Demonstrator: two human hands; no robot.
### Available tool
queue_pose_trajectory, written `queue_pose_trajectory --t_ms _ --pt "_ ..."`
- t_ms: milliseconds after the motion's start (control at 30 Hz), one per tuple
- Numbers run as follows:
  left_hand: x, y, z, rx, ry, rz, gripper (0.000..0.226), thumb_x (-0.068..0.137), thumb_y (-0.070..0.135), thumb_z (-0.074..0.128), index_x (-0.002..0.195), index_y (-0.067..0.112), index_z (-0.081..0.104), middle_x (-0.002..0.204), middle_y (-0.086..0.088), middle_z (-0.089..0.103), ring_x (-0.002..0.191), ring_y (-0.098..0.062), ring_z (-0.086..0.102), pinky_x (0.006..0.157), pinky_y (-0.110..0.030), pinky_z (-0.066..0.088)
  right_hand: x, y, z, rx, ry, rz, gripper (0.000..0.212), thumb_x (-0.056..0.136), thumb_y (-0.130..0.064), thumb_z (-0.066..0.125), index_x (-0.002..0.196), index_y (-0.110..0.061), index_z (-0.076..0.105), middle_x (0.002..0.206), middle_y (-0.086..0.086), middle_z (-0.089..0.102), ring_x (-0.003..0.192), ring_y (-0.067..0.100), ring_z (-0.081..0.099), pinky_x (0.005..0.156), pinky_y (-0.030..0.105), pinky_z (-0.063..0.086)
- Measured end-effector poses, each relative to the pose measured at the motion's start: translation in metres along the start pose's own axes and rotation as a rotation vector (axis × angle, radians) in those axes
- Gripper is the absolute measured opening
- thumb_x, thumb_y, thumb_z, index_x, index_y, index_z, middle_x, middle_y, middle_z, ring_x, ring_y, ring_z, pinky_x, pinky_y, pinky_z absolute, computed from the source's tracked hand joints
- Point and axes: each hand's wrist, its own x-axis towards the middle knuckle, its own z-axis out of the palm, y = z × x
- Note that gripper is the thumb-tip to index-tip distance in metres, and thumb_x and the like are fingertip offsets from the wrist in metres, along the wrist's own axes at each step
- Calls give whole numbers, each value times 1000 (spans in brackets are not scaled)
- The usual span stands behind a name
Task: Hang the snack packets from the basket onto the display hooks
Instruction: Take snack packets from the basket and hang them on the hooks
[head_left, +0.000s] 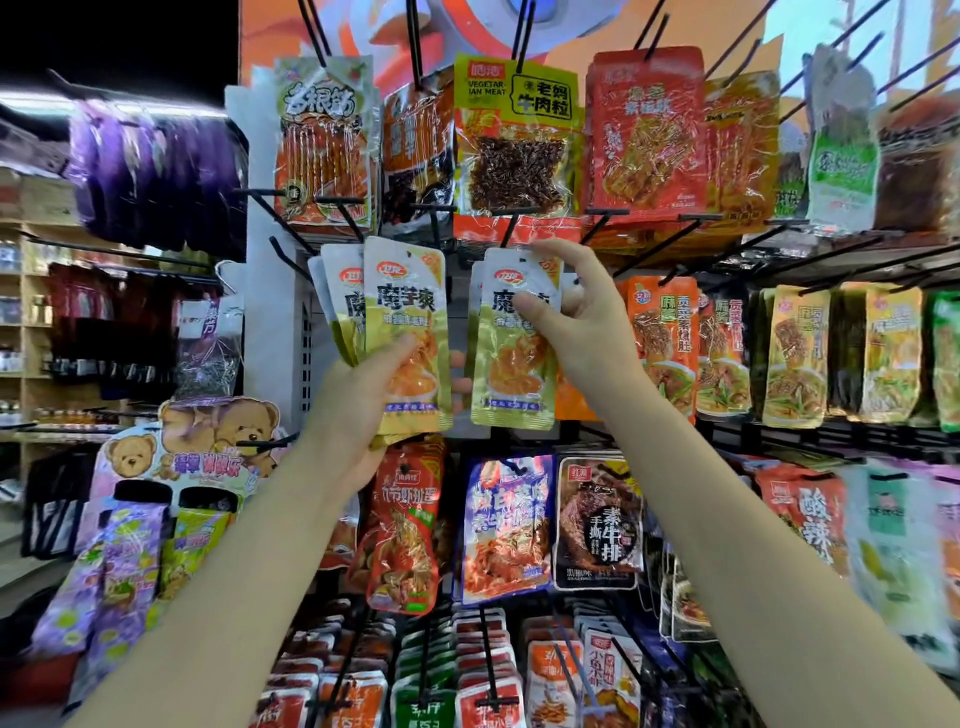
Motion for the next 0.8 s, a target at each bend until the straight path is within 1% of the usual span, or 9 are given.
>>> queue_pose_trajectory --t_ms 100,200,300,400,467,533,633,700,800 --pt "-1 -2 -3 -11 -14 -14 32 93 23 65 120 5 69 112 -17 75 102 -37 73 86 -50 60 10 2 1 -10 -20 23 28 99 -19 65 125 -22 58 53 -27 48 46 5 29 48 10 30" --pt "-4 -1 -4 -33 -14 -11 27 95 16 63 119 5 68 107 -16 76 95 -35 75 73 -42 63 15 2 4 -88 -24 24 33 98 -23 66 130 -23 56 70 -23 41 54 -5 41 52 9 34" --pt "-5 -2 -5 -40 -42 17 38 90 21 64 123 1 66 109 -20 75 96 -40 74 80 -50 61 19 5 4 -103 -33 40 36 99 -22 65 134 -20 55 69 -23 39 50 -2 39 51 8 35" --pt "-5 -3 -5 -15 -58 44 38 84 24 66 116 4 69 104 -21 75 92 -39 75 78 -47 61 22 6 6 -95 -19 67 35 99 -23 65 133 -22 56 70 -19 38 50 -1 37 54 9 37" --pt "-4 -4 -5 -2 -55 54 27 83 23 69 106 12 74 102 -20 76 93 -38 75 84 -50 59 24 7 8 -99 -19 107 34 98 -26 67 131 -26 59 82 -13 48 76 -2 49 74 23 48" --pt "-3 -5 -5 9 -14 58 22 77 24 75 98 19 78 107 -14 76 103 -35 72 98 -58 52 25 8 8 -168 -18 147 28 98 -27 66 125 -24 65 101 -2 55 99 12 53 79 29 45" --pt "-3 -6 -2 -1 29 38 14 70 24 80 83 22 82 103 -9 78 102 -31 72 103 -61 47 19 8 7 -356 117 41 16 99 -27 64 108 -20 73 98 3 54 88 16 53 74 26 41" --pt "-2 -6 1 -15 33 30 14 68 24 80 80 18 82 101 -10 78 102 -31 72 105 -60 46 11 3 6 -325 218 -23 21 102 -28 58 97 -16 75 86 -1 54 83 15 53 75 29 41" --pt "-1 -5 12 -23 7 27 22 72 19 79 94 14 79 105 -12 77 100 -31 74 99 -56 52 2 -8 11 -91 64 45 38 103 -37 53 96 -3 69 78 18 63 71 28 61 64 37 48"
